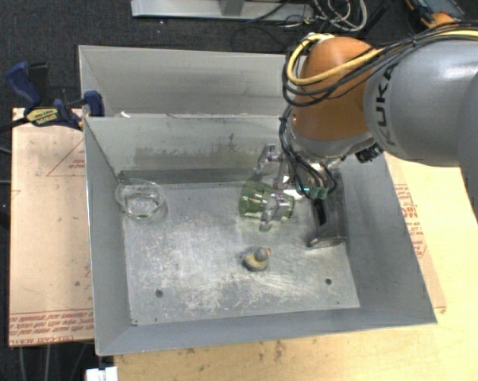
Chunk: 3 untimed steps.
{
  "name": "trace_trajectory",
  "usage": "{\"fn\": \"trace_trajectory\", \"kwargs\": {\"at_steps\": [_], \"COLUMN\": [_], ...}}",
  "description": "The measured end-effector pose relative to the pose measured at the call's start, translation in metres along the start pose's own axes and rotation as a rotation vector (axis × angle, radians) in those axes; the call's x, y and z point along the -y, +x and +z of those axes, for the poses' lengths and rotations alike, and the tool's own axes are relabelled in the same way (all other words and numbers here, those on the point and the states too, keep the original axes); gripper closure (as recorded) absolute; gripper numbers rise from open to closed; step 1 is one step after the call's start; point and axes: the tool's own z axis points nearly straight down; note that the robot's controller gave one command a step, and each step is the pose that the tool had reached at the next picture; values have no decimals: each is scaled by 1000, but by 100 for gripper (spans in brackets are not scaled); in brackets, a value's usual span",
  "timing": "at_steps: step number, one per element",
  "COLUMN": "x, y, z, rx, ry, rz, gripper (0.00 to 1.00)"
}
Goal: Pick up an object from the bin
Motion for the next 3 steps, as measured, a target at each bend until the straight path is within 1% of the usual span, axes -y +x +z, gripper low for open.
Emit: {"fn": "trace_trajectory", "kwargs": {"at_steps": [1, 2, 3], "x": [20, 20, 19], "y": [-36, -36, -31], "z": [80, 80, 79], "rx": [3, 4, 10], "ry": [-4, -5, -1], "rz": [-19, -19, -19], "gripper": [100, 100, 100]}}
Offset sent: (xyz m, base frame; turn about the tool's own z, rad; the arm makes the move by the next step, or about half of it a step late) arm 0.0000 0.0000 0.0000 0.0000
